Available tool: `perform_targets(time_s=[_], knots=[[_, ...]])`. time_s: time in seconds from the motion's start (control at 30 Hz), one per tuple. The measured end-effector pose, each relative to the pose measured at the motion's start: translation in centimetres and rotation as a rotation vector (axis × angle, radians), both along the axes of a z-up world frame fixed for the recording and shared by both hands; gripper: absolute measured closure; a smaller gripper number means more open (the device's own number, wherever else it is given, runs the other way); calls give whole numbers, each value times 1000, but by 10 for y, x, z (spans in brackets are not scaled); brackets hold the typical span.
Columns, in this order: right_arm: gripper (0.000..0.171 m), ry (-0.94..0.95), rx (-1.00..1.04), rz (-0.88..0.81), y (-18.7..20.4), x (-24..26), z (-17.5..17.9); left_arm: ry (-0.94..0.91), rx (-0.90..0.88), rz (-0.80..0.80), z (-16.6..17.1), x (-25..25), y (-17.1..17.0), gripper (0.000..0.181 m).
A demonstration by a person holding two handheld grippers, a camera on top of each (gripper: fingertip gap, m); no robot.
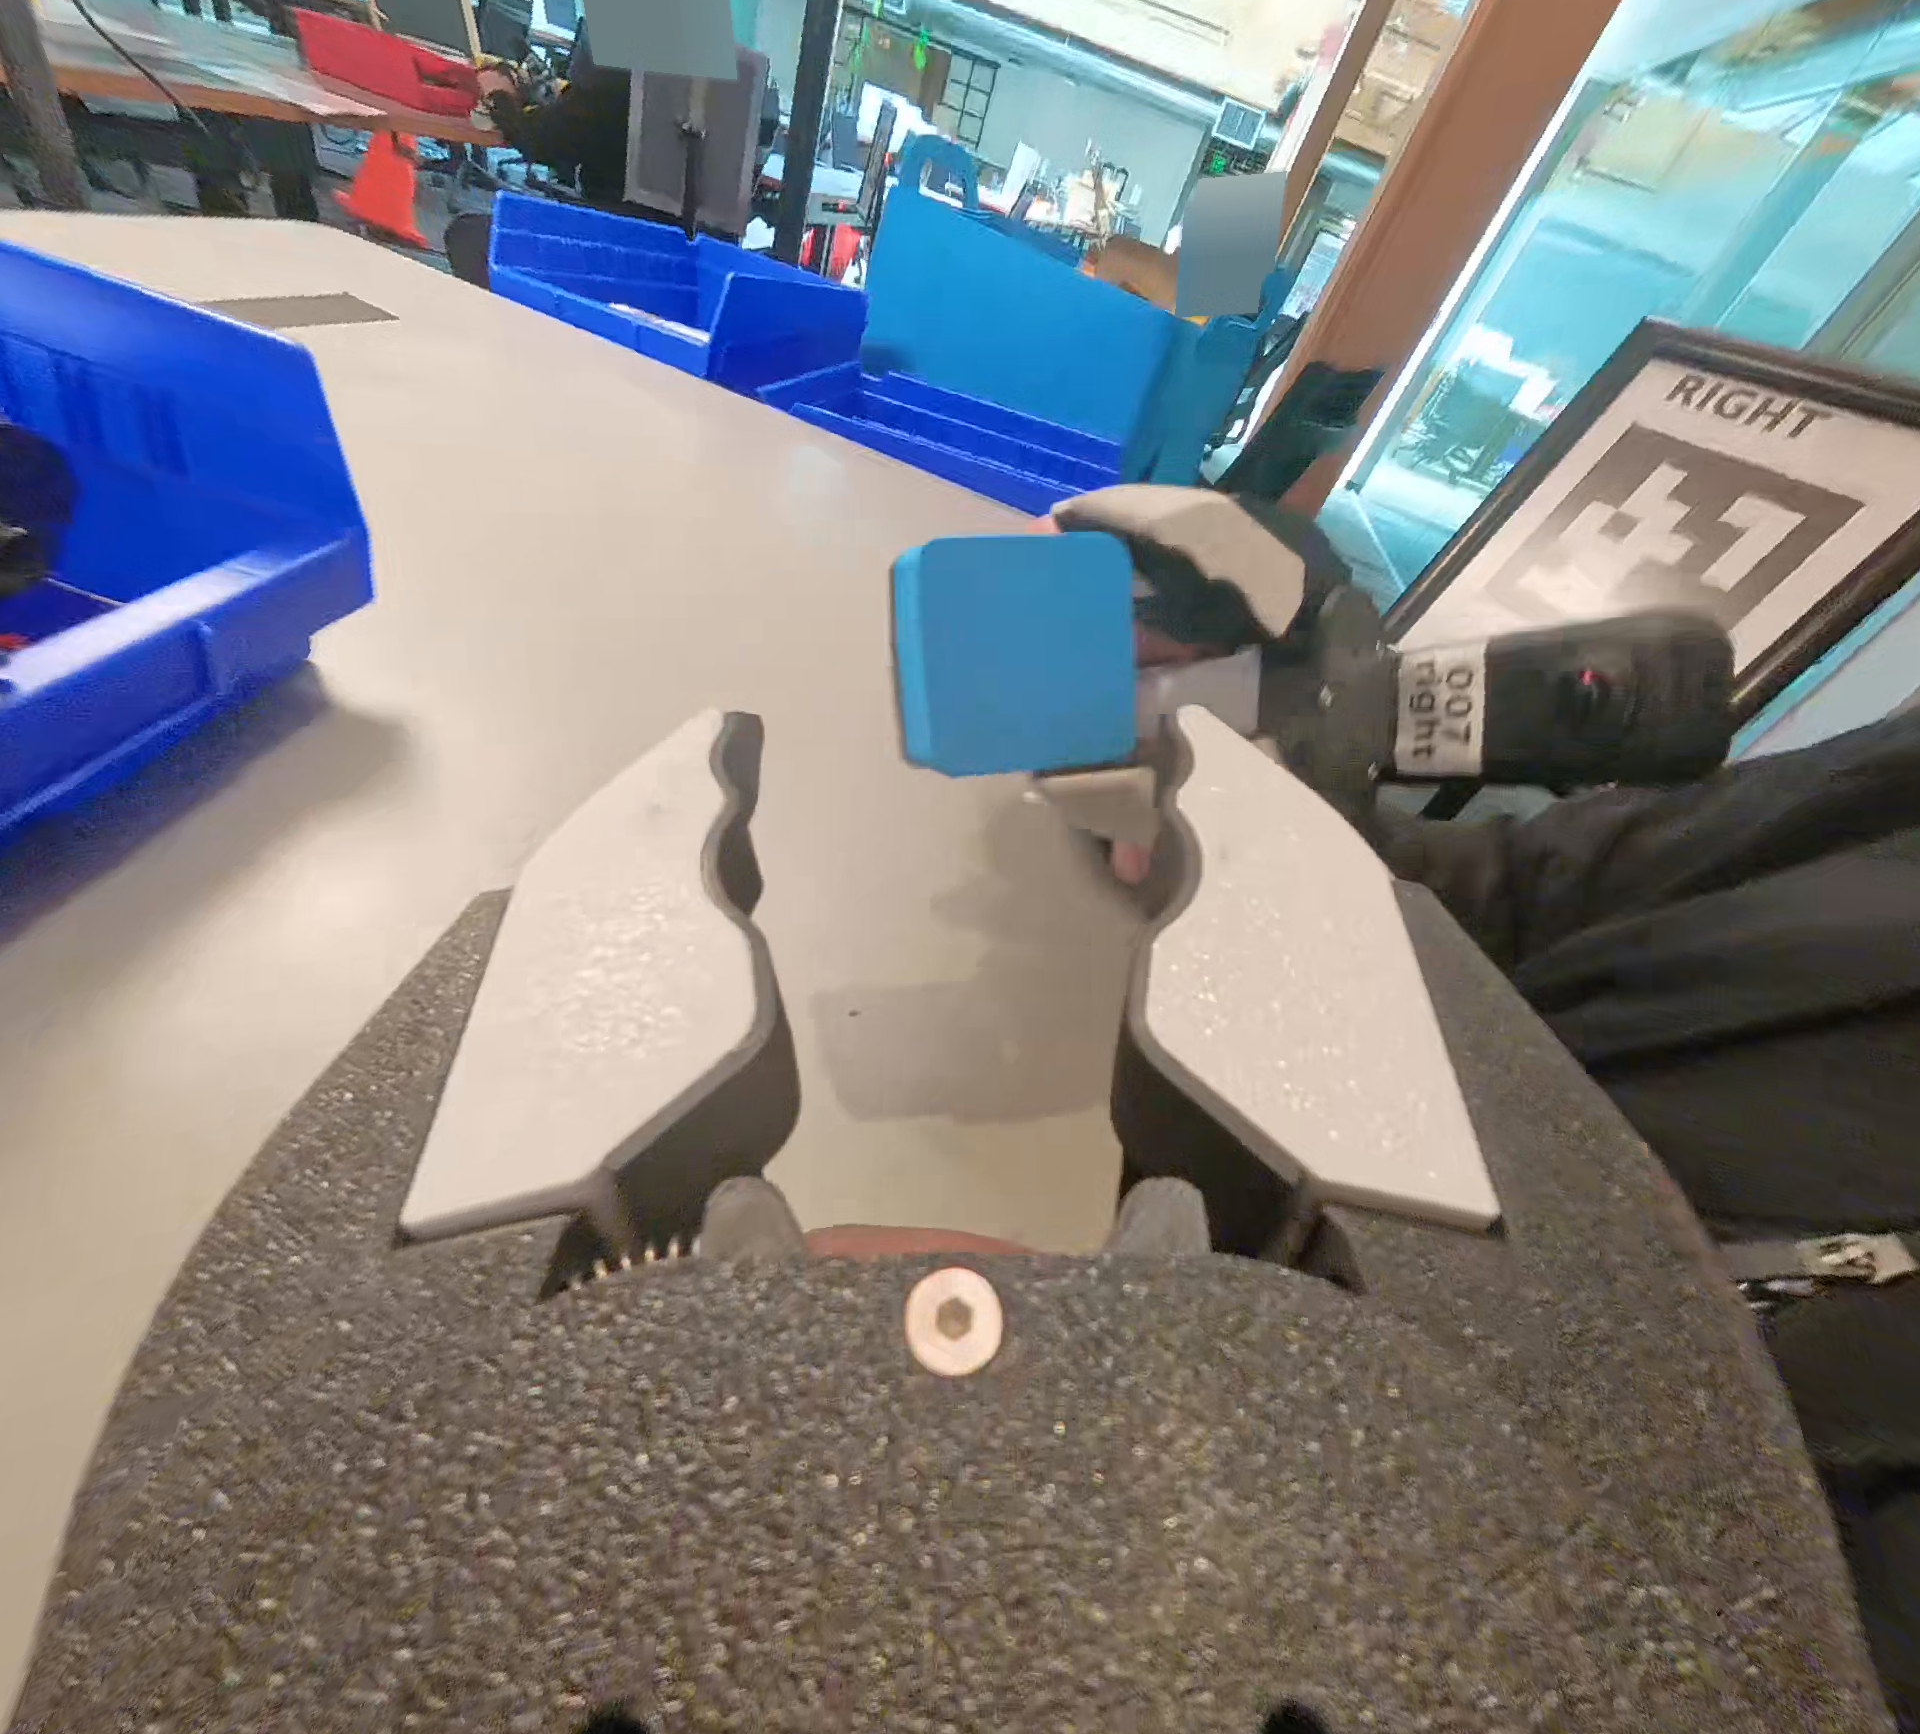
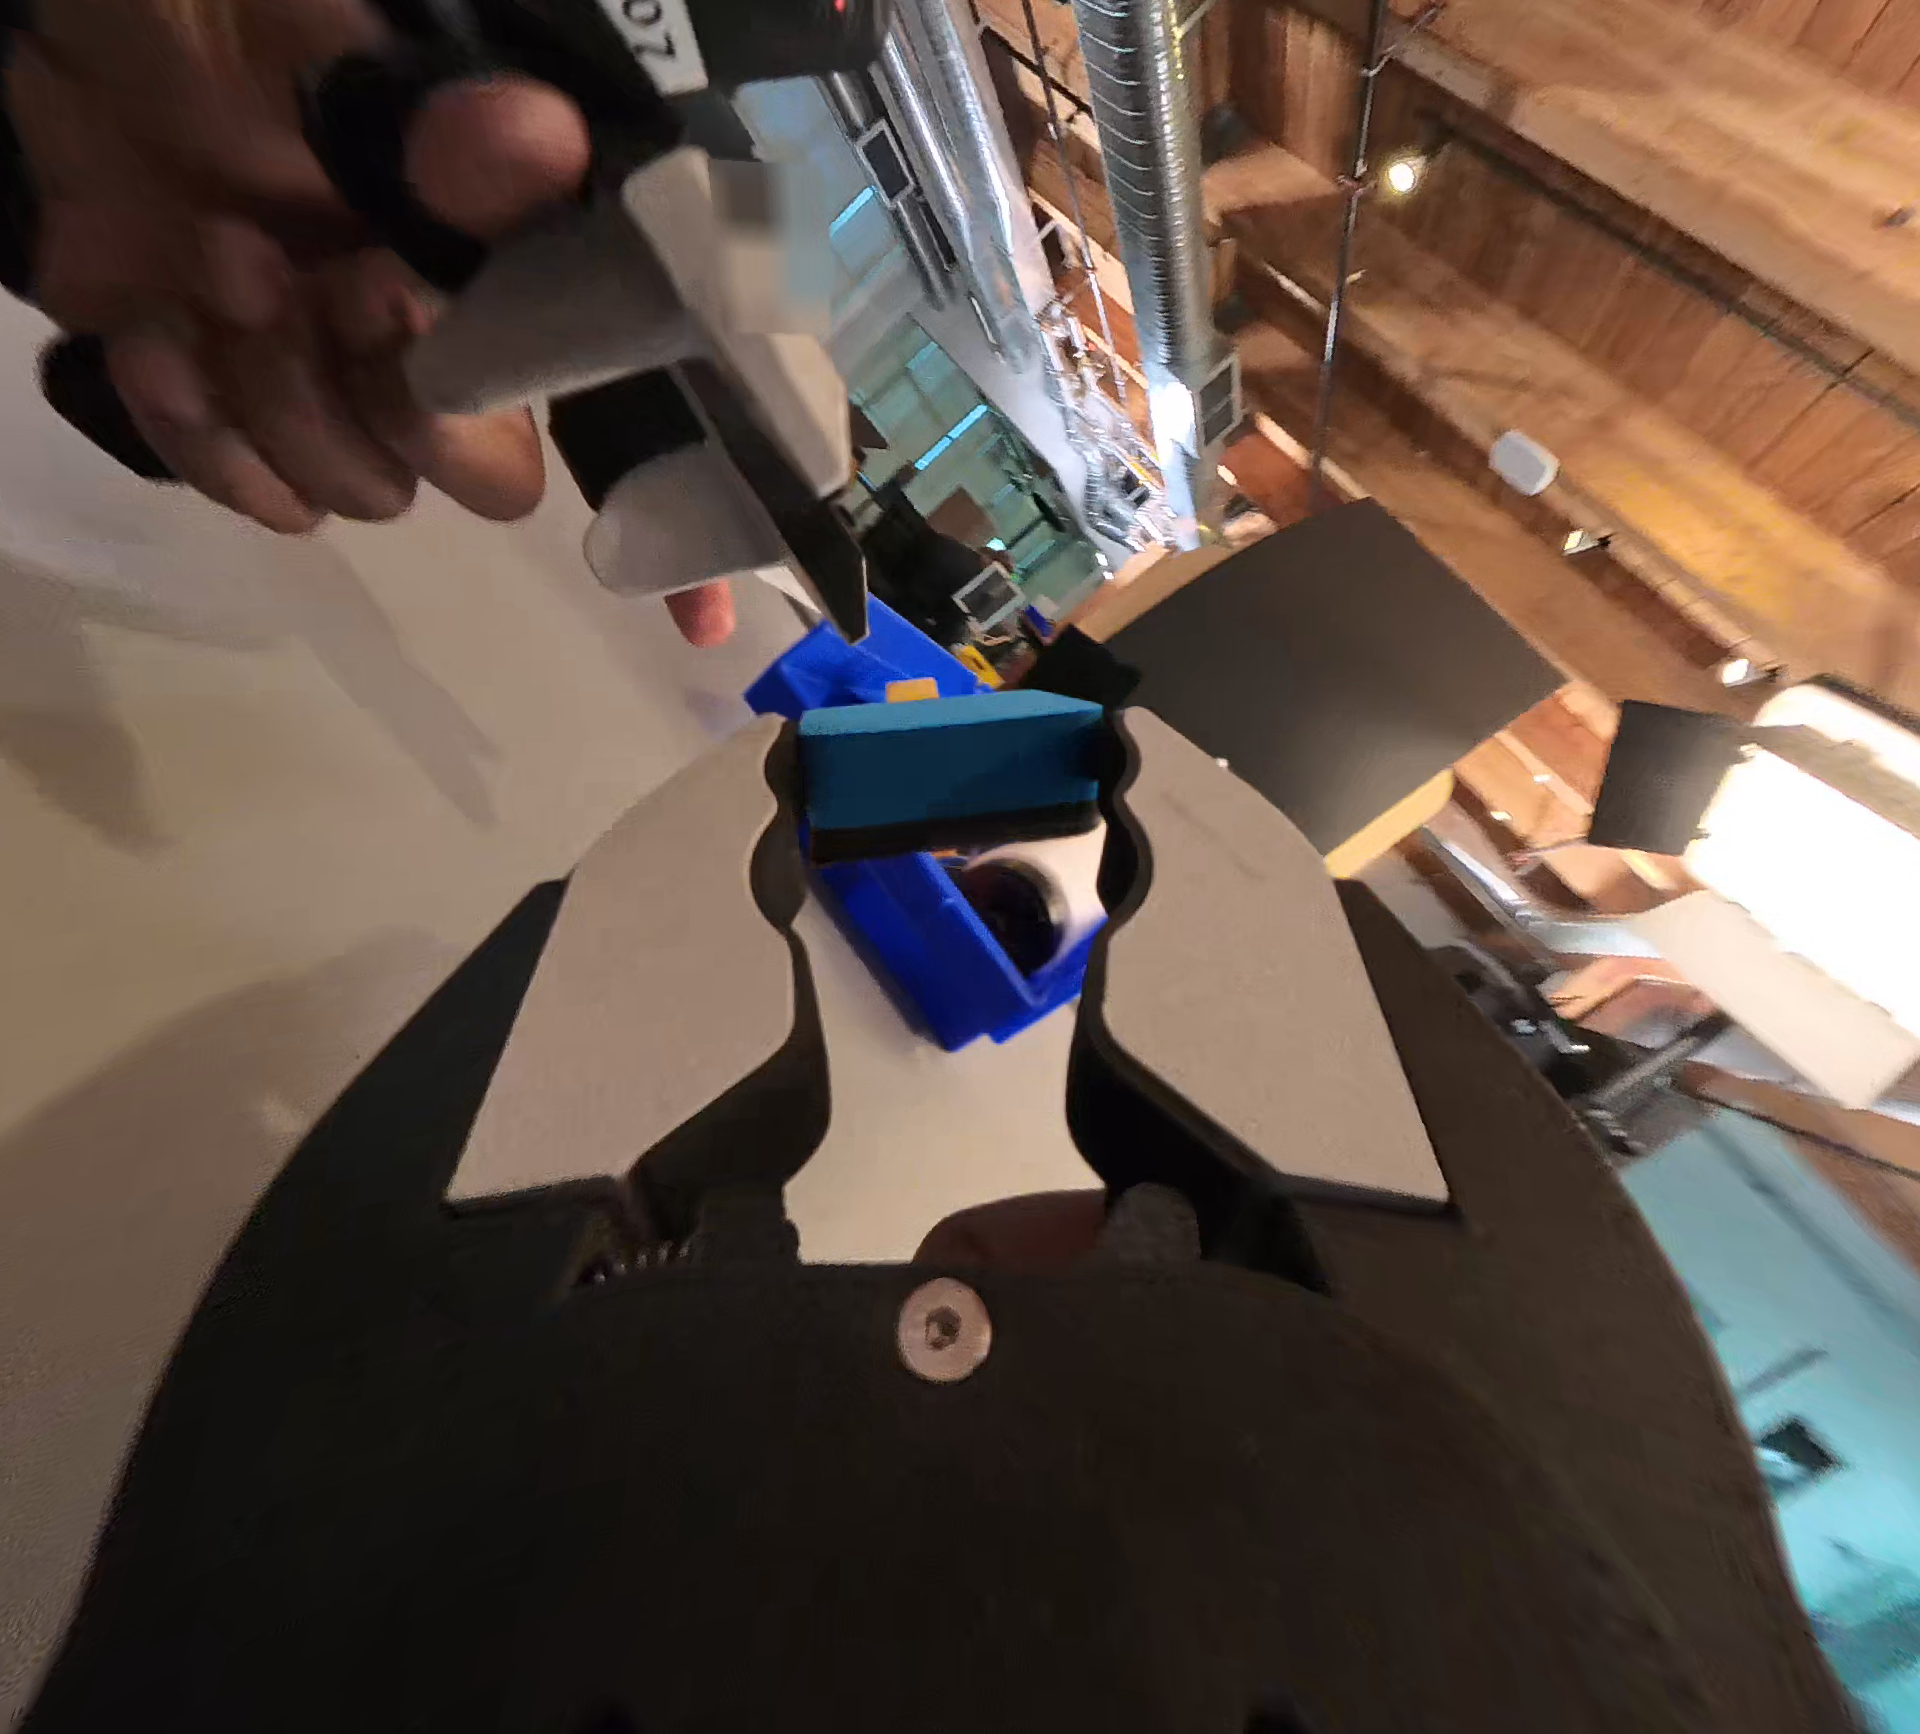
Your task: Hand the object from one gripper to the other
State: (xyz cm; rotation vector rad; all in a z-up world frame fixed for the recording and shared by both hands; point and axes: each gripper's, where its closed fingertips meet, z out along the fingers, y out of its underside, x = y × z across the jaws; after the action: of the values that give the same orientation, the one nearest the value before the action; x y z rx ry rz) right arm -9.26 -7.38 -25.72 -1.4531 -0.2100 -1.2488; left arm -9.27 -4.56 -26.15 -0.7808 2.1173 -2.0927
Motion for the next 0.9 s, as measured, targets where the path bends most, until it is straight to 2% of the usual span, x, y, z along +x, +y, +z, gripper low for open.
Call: perform_targets(time_s=[0.17,0.27,0.37,0.4,0.57,0.73,0.9], knots=[[117,-198,-151,-110,13,-5,-15,-24,178,26,-20,-10,-30,94],[117,-261,-209,-99,22,-14,-25,-69,284,143,-32,2,-31,106],[117,-222,-216,-103,23,-10,-32,-173,335,163,-37,5,-30,122],[117,-206,-207,-94,23,-10,-31,-227,339,172,-34,7,-30,122],[117,40,-91,42,15,-8,-24,-626,521,341,-16,20,-11,122],[121,328,37,228,8,-11,-14,-1217,794,487,10,12,0,122],[121,558,205,402,1,-17,4,-1427,882,530,5,9,-7,123]])
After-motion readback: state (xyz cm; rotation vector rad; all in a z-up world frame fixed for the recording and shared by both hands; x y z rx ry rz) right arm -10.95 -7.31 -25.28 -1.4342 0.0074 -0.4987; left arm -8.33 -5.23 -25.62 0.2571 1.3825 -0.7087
